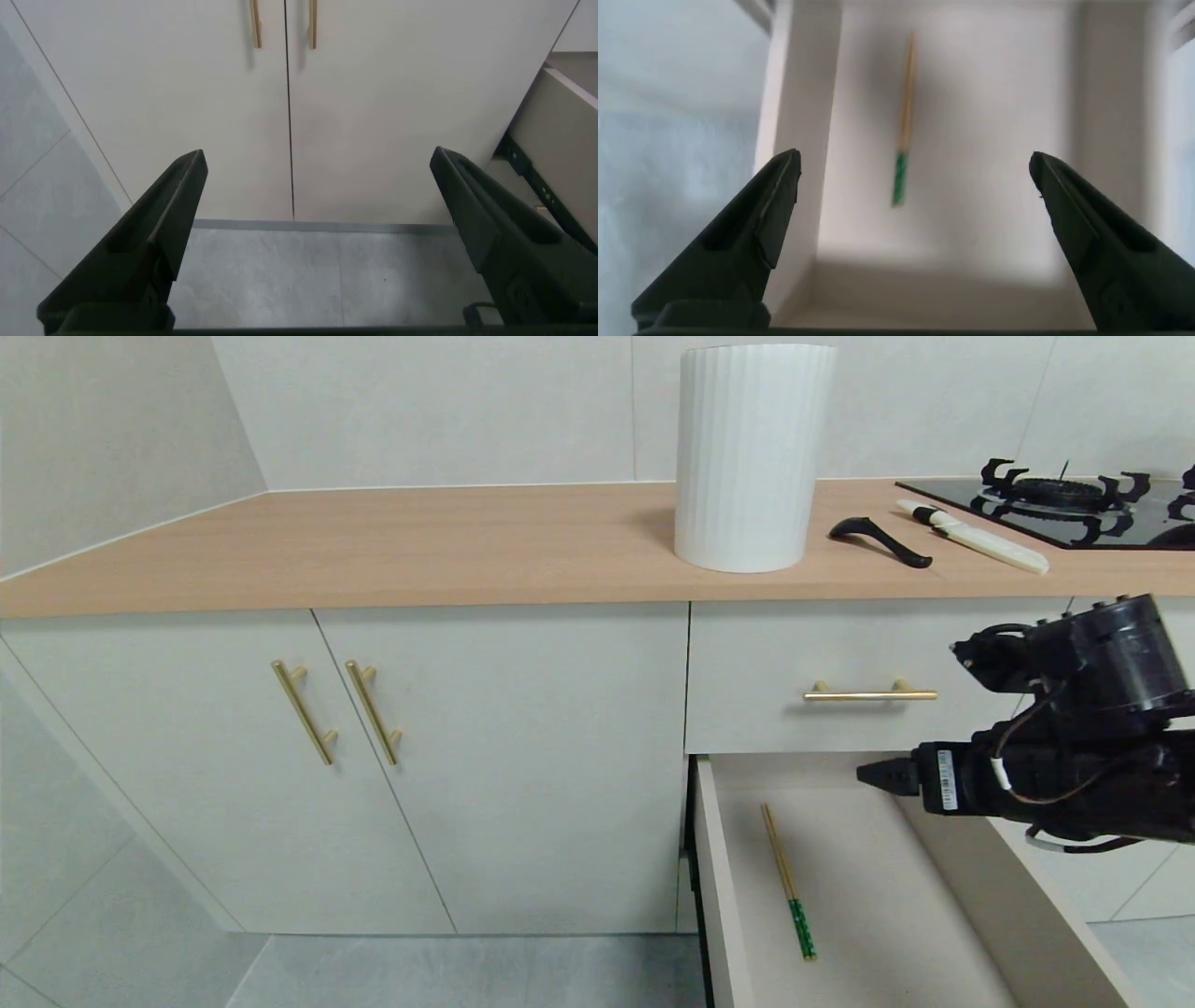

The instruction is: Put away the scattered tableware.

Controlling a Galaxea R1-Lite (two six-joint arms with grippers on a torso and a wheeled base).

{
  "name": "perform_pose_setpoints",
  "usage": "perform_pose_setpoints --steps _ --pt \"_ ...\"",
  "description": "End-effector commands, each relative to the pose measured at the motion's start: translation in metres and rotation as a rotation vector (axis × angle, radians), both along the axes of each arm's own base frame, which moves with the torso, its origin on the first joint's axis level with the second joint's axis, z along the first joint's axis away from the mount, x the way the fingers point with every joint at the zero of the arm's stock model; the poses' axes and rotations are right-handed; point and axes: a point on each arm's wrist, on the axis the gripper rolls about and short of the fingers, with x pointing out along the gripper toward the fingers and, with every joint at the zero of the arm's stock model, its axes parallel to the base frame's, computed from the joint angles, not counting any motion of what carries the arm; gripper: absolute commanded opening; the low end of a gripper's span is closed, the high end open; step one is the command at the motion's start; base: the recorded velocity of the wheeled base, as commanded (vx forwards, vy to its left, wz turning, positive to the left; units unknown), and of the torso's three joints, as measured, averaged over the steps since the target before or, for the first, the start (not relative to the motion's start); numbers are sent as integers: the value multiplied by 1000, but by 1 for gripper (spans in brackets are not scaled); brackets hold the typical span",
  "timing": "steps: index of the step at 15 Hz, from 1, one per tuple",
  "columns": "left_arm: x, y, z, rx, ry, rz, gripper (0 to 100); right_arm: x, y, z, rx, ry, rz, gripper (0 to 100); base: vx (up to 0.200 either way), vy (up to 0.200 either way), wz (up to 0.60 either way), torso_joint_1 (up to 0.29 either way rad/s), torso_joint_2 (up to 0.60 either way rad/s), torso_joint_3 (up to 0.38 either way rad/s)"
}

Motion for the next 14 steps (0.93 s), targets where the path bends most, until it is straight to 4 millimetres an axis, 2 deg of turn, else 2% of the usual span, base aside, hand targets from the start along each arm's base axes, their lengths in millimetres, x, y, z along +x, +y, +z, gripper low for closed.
perform_pose_setpoints --steps 1,5,14 --pt "0 0 0 0 0 1 100 -21 -13 23 13 -98 -8 100 0 0 0 0 0 0" --pt "0 0 0 0 0 1 100 -26 -16 32 32 -149 -8 100 0 0 0 0 0 0" --pt "0 0 0 0 0 1 100 -23 -19 30 13 -145 -17 100 0 0 0 4 -19 -16"
